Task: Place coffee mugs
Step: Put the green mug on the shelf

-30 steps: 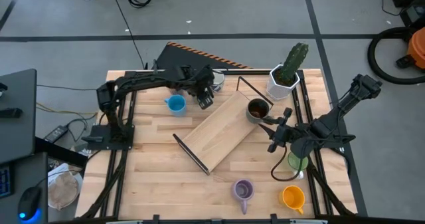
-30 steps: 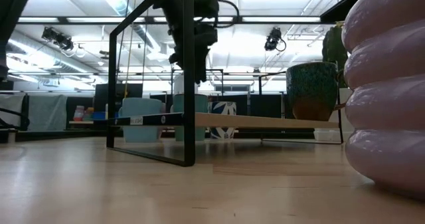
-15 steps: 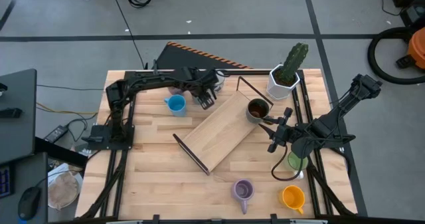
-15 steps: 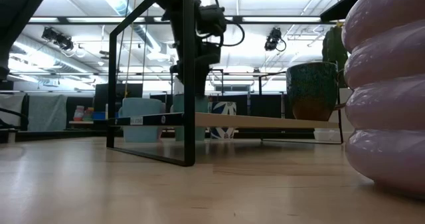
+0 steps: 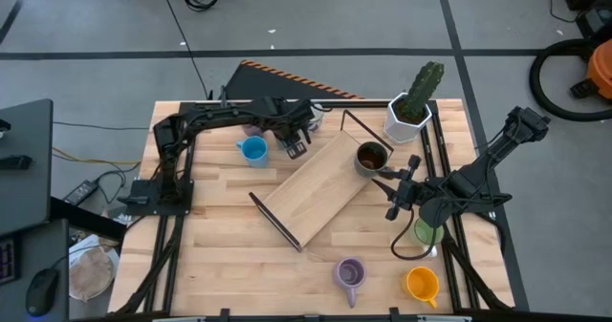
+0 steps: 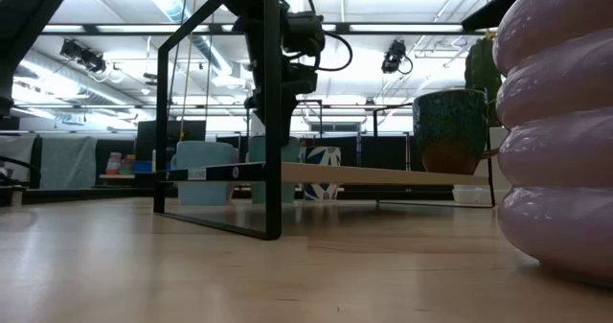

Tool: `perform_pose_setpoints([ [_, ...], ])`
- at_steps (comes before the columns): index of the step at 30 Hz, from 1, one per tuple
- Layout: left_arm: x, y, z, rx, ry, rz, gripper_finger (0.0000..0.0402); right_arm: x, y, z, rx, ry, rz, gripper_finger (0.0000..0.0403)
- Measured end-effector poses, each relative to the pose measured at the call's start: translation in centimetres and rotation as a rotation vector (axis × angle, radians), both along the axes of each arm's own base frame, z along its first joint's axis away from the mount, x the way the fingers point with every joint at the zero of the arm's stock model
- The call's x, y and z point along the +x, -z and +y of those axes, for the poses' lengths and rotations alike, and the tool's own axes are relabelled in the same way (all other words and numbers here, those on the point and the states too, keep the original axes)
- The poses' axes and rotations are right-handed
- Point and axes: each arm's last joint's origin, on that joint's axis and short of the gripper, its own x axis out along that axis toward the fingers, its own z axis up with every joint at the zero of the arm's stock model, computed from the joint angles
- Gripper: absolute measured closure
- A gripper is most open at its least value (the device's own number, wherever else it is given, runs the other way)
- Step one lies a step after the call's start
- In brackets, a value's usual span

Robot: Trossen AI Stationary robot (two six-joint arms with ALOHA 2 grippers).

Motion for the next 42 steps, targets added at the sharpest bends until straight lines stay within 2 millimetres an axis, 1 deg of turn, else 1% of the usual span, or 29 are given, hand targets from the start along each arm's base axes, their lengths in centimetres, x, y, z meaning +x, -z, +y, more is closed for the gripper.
perform_pose_setpoints([
  [2,-0.1,0.4,0.0,-0.011,0.011,0.025,0.0343,0.0,0.0,0.0,0.004,-0.008,0.004,0.0284],
  [6,0.0,0.5,0.0,-0.011,0.016,0.023,0.0374,0.0,0.0,0.0,0.006,-0.009,0.004,0.0284],
  [12,-0.2,-0.1,-0.2,-0.030,0.020,0.032,0.0374,0.0,0.0,0.0,0.005,-0.011,0.005,0.0284],
  [14,-0.2,-1.0,-0.2,-0.040,0.028,0.034,0.0374,0.0,0.0,0.0,0.006,-0.011,0.005,0.0284],
  [18,0.3,-4.0,-0.8,-0.048,0.071,-0.007,0.0374,0.0,0.0,0.0,0.004,-0.011,0.006,0.0285],
  [23,0.9,-8.1,-2.5,-0.035,0.141,-0.078,0.0374,0.0,0.0,0.0,0.002,-0.011,0.007,0.0285],
  [24,1.1,-8.8,-2.9,-0.030,0.154,-0.102,0.0374,0.0,0.0,0.0,0.002,-0.011,0.007,0.0285],
  [26,1.6,-9.6,-3.7,-0.032,0.184,-0.151,0.0374,0.0,0.0,0.0,0.001,-0.011,0.007,0.0285],
  [31,3.4,-10.2,-5.3,-0.002,0.246,-0.297,0.0375,0.0,0.0,0.0,0.004,-0.011,0.006,0.0285],
  [33,4.2,-10.1,-5.7,-0.003,0.268,-0.345,0.0375,0.0,0.0,0.0,0.004,-0.011,0.005,0.0285],
  [37,5.7,-8.9,-6.1,-0.006,0.286,-0.377,0.0375,0.1,-0.1,0.1,0.006,-0.013,-0.002,0.0285],
  [42,7.1,-7.3,-5.7,-0.003,0.291,-0.386,0.0375,0.1,-0.2,0.1,-0.002,-0.018,-0.004,0.0285],
])
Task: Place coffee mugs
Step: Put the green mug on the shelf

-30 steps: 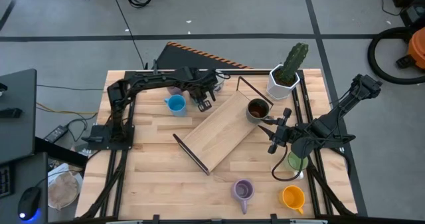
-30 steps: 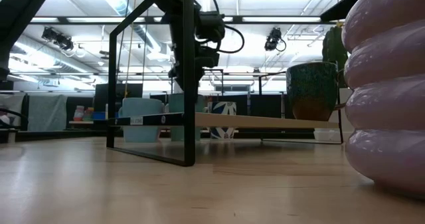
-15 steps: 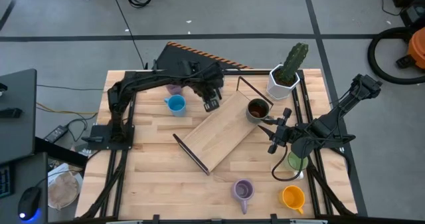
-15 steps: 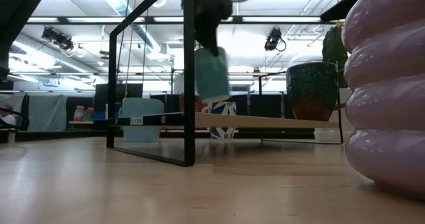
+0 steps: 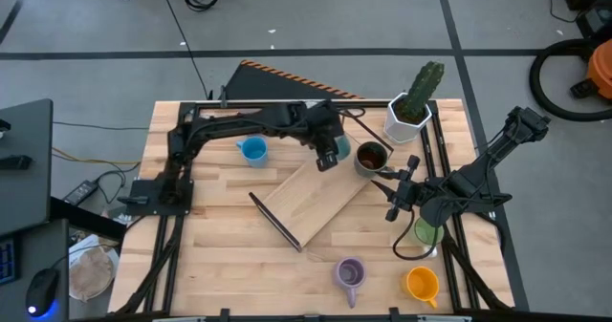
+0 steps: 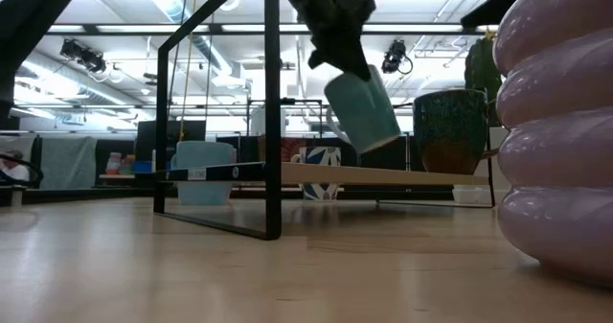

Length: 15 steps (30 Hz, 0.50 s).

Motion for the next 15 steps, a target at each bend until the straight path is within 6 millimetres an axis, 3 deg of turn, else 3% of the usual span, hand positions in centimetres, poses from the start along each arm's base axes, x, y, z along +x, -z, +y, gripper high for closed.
perform_pose_setpoints([
  [3,0.6,1.1,0.3,0.002,0.001,0.013,0.0375,0.0,0.0,0.0,-0.005,-0.002,0.002,0.0285],
  [15,1.6,2.2,0.5,0.089,0.006,0.004,0.0375,0.0,0.0,0.0,-0.012,-0.004,0.006,0.0285],
])
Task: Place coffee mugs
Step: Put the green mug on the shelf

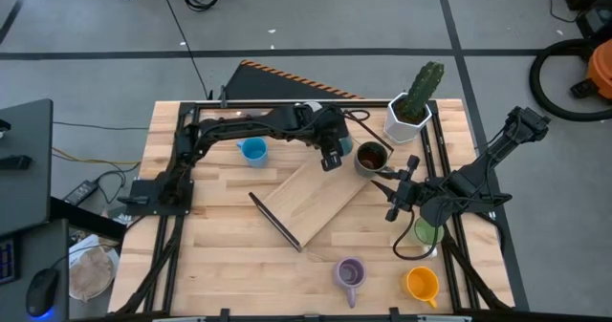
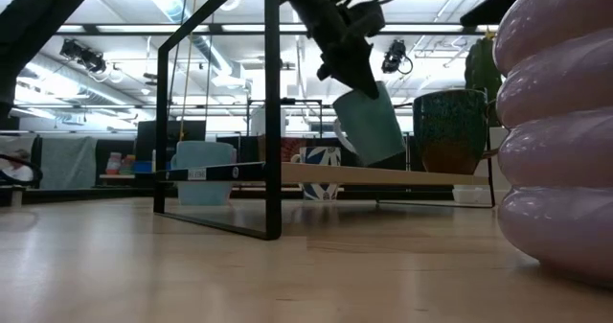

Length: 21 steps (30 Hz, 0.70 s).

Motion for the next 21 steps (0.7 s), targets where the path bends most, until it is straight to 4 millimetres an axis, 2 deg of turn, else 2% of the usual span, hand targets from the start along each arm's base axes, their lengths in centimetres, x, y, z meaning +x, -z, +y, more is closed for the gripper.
perform_pose_setpoints([
  [7,0.6,1.5,0.1,-0.002,0.003,0.025,0.0375,0.0,0.0,0.0,0.007,-0.001,-0.004,0.0285],
  [21,0.8,1.6,0.1,0.008,0.013,0.022,0.0359,0.0,0.1,0.1,0.023,-0.013,0.001,0.0285],
])
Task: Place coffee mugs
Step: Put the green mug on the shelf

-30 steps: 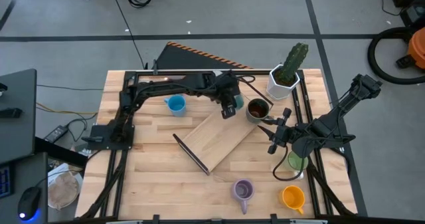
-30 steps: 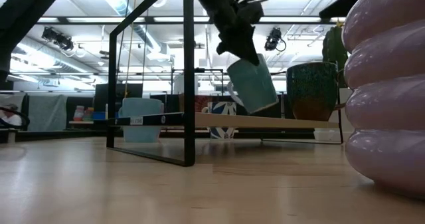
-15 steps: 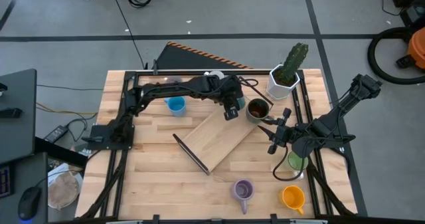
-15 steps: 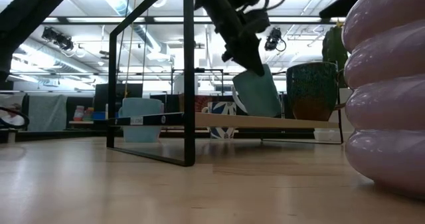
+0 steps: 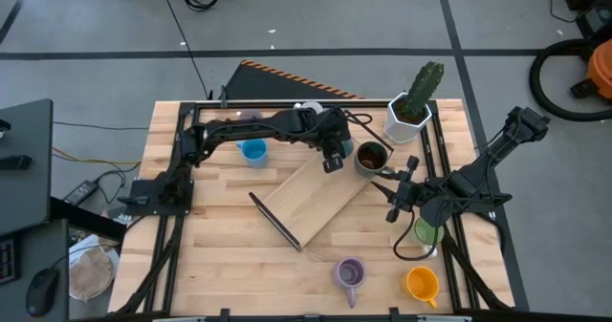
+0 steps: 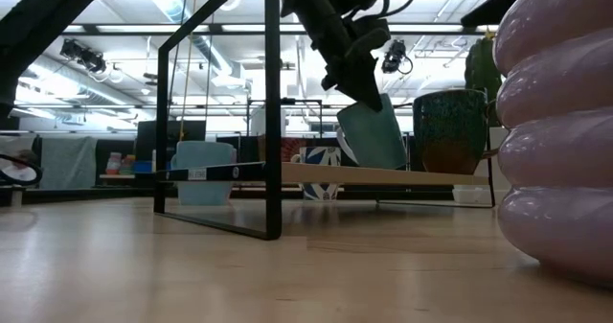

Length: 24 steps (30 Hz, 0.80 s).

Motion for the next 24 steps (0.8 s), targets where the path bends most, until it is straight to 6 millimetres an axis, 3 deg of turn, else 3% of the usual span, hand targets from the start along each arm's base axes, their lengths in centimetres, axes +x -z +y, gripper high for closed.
perform_pose_setpoints([
  [6,0.25,-0.14,-0.26,0.009,0.013,-0.023,0.0350,0.00,0.00,0.00,0.000,0.000,0.000,0.0285],
  [17,0.58,-0.35,-0.88,0.069,0.004,-0.040,0.0289,0.00,0.00,0.00,-0.001,-0.001,0.001,0.0285],
  [24,0.52,-0.59,-0.78,0.088,0.022,-0.044,0.0283,0.00,0.01,0.00,-0.003,-0.001,0.003,0.0285],
])
